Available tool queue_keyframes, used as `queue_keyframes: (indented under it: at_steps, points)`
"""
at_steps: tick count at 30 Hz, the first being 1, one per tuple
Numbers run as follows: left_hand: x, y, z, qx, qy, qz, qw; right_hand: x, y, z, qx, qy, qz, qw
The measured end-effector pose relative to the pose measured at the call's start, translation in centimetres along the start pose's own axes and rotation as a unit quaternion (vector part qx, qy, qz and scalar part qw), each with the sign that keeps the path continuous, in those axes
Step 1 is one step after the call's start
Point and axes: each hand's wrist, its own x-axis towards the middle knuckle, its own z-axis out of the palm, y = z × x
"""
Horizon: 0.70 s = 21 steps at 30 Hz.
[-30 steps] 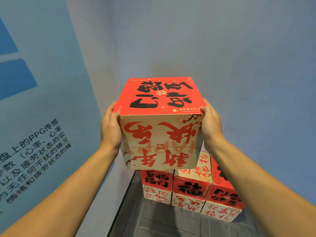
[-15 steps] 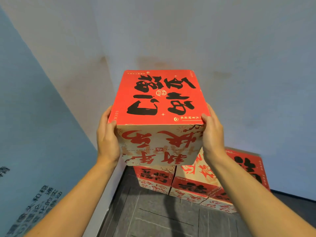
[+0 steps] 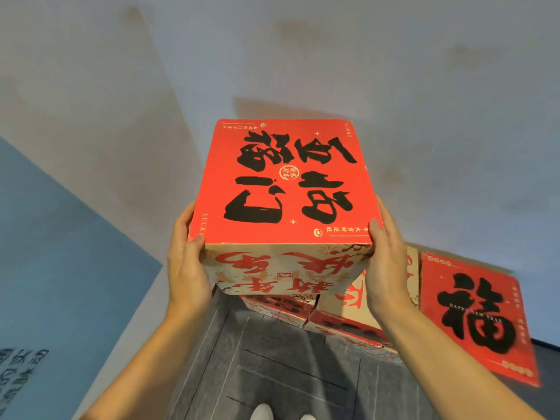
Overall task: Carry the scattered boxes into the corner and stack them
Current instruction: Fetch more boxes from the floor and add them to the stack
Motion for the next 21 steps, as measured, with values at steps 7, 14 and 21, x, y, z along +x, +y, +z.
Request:
queue_keyframes:
  at_steps: [7,14,21]
  points:
    - [-0.3,-8.1,0.1,-0.051,0.003,0.019,0.999,1.5,8.1,-0.3,0.027,-0.02,0.0,0.999]
    - [-0.4,-13.0,0.4,-0.066,0.0,-0.004,0.998,1.5,11.8,-0.6,-0.019,-0.03,-0.036,0.999]
    - [-1.7,-14.6,0.2,-0.06,0.039,-0.054,0.996,0.9,14.3,-1.4,0.028,0.006,-0.007,1.0]
